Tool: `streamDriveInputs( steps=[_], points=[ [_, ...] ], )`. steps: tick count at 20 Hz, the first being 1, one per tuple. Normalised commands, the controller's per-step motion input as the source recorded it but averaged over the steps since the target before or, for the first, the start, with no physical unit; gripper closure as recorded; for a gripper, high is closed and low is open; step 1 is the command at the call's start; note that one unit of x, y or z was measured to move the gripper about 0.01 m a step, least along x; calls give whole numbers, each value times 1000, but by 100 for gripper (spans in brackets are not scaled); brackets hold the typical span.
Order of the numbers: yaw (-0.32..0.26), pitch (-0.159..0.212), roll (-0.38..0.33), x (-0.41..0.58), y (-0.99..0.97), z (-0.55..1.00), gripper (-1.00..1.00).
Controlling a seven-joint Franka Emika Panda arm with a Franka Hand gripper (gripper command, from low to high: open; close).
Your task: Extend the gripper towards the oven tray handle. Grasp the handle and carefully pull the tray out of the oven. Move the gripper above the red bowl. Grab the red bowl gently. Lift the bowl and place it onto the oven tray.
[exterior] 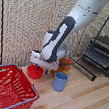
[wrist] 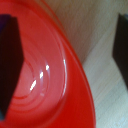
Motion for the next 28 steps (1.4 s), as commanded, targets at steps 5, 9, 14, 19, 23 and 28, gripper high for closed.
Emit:
streamDriveInputs(
  steps=[5, 9, 14, 19, 23, 28],
  points=[
    [7, 0, -11, 42, 56, 0, 100],
    [6, -7, -7, 64, 26, 0, 100],
    [-64, -35, 25, 118, -66, 206, 100],
    [-133, -15, 50, 85, -219, 926, 100],
    [-150, 0, 0, 33, -308, 1000, 100],
    [-164, 0, -31, 107, -103, 1000, 100]
  ],
)
